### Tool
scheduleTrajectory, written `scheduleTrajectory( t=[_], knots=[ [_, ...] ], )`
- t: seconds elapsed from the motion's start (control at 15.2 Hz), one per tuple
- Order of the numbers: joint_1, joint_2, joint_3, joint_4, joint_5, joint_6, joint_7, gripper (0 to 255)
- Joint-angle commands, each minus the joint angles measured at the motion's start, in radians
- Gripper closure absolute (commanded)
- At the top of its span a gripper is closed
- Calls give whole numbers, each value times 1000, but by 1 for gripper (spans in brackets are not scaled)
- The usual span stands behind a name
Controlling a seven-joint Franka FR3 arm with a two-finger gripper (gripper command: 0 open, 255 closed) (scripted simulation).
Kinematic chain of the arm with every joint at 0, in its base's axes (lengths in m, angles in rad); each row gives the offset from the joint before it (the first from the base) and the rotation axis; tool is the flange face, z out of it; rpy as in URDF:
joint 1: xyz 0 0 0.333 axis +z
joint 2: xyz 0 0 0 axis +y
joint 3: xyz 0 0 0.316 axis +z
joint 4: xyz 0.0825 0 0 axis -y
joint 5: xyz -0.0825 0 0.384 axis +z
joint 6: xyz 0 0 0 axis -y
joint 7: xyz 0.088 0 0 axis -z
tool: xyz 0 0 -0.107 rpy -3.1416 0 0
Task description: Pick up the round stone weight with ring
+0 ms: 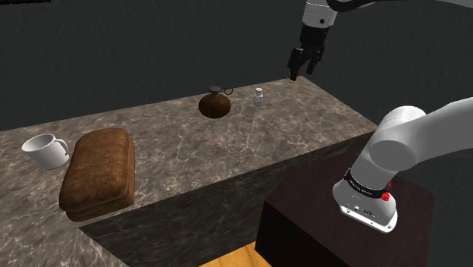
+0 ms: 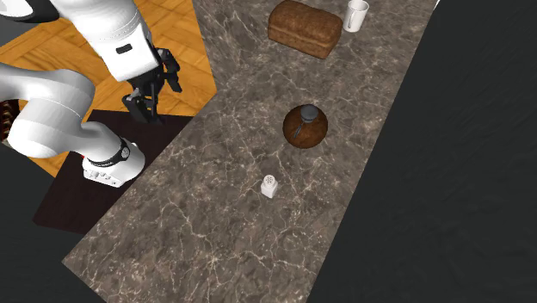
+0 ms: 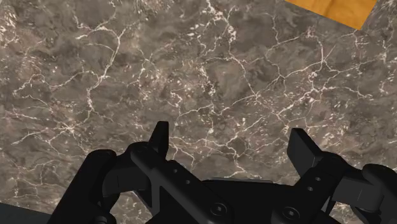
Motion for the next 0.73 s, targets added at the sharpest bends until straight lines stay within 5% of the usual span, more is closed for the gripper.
scheduleTrajectory(
  t=[0.0, 0.66],
  knots=[
    [0, 0, 0, 0, 0, 0, 0, 0],
    [40, 378, 31, 184, 38, 210, 6, 0]
  ],
)
